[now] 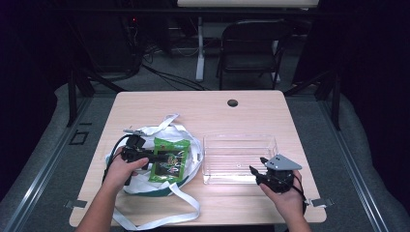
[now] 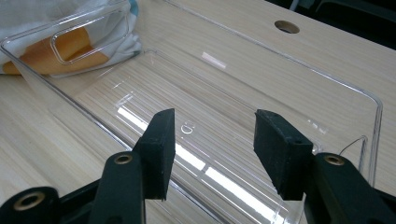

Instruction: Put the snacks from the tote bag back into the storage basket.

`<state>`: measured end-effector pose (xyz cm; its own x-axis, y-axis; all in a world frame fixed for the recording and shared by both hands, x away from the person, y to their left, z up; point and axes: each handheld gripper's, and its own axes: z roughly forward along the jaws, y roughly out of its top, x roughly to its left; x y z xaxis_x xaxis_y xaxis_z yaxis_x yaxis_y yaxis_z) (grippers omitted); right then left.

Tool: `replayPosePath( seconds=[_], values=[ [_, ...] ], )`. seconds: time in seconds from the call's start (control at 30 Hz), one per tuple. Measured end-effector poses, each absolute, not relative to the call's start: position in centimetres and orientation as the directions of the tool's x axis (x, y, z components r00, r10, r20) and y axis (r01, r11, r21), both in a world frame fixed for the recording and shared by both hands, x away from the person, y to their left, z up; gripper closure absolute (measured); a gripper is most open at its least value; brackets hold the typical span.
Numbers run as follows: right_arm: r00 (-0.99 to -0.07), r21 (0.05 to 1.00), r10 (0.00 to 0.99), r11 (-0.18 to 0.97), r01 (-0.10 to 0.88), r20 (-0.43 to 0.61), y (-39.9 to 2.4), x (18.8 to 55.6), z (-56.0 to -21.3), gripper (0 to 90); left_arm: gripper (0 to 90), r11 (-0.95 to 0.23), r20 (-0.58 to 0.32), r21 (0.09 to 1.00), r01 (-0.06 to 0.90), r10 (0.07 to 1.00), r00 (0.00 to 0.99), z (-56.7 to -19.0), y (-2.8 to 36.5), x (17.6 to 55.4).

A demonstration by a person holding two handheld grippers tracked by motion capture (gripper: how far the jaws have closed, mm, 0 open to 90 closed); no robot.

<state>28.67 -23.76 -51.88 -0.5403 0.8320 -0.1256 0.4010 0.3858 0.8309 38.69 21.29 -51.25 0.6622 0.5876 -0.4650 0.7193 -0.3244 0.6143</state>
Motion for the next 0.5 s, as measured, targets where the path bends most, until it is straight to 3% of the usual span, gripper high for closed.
replayPosePath(
  seconds=[0.5],
  values=[
    [-0.540,0.831,0.833,0.381,0.405,-0.119,-23.75,28.73,-52.01,48.7,64.9,-0.362,-0.443,0.625,0.692,0.565,0.696,-50.94,21.77,37.87]
  ],
)
